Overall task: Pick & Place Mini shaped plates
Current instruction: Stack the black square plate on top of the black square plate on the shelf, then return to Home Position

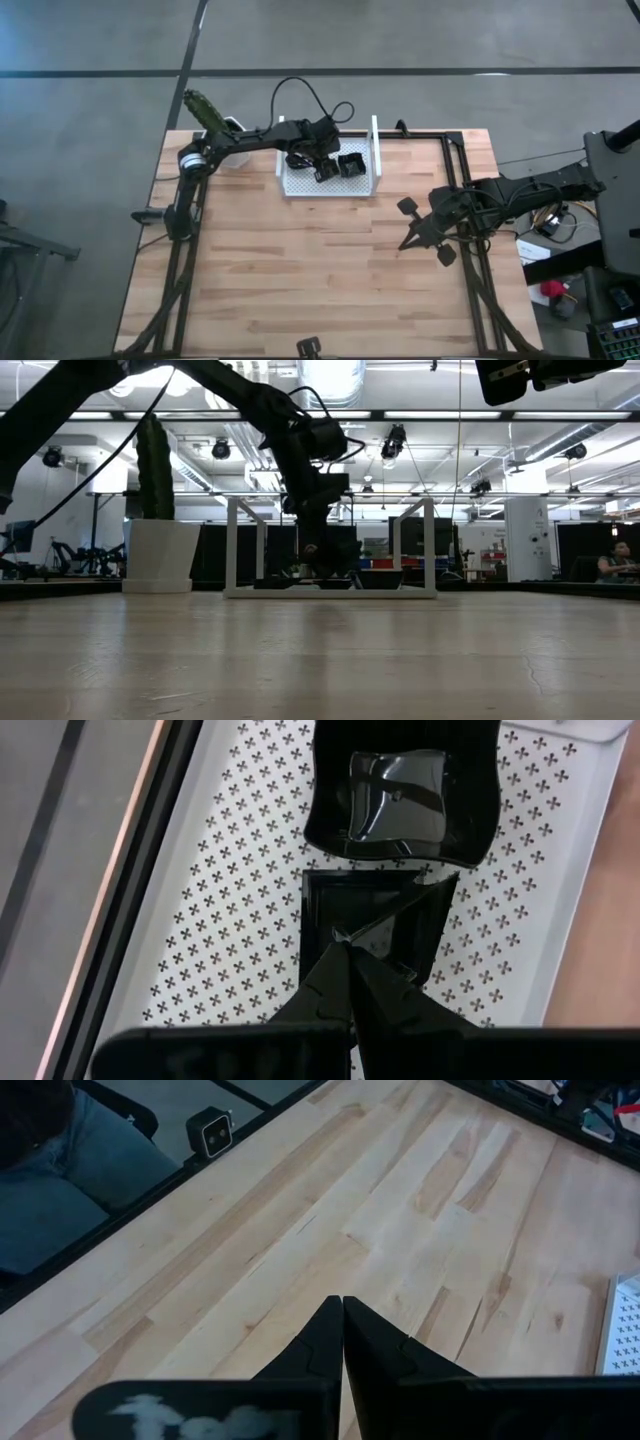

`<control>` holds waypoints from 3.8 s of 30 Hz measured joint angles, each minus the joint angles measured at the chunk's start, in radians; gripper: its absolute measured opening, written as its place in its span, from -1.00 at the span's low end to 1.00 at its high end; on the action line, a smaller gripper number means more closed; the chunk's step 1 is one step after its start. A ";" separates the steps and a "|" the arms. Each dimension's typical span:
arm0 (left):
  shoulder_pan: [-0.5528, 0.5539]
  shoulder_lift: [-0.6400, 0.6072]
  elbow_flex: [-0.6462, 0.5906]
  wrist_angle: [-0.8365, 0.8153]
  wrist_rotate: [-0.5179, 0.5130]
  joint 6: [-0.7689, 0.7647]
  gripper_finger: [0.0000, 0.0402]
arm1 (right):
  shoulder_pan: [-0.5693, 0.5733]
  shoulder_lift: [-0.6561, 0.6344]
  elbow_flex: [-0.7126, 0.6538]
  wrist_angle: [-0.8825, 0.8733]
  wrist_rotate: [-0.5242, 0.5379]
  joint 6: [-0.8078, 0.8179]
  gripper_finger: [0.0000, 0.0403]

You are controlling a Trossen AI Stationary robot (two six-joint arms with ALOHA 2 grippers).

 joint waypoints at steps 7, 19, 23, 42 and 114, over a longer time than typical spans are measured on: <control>0.000 0.000 -0.001 0.007 0.000 0.007 -0.91 | 0.000 0.000 0.000 0.000 0.000 0.000 -0.96; 0.000 0.000 0.000 0.023 -0.035 0.009 -0.57 | 0.000 0.000 0.000 0.000 0.000 0.000 -0.96; 0.000 0.000 0.016 0.022 -0.040 0.034 -0.57 | 0.000 0.000 0.000 0.001 0.000 0.003 -0.96; -0.005 0.004 -0.070 -0.088 -0.042 -0.002 -0.57 | 0.000 0.000 0.000 0.002 0.000 0.003 -0.96; -0.233 -0.361 -0.152 0.117 -0.133 -0.026 -0.99 | 0.000 -0.261 0.001 0.013 0.030 0.051 -0.96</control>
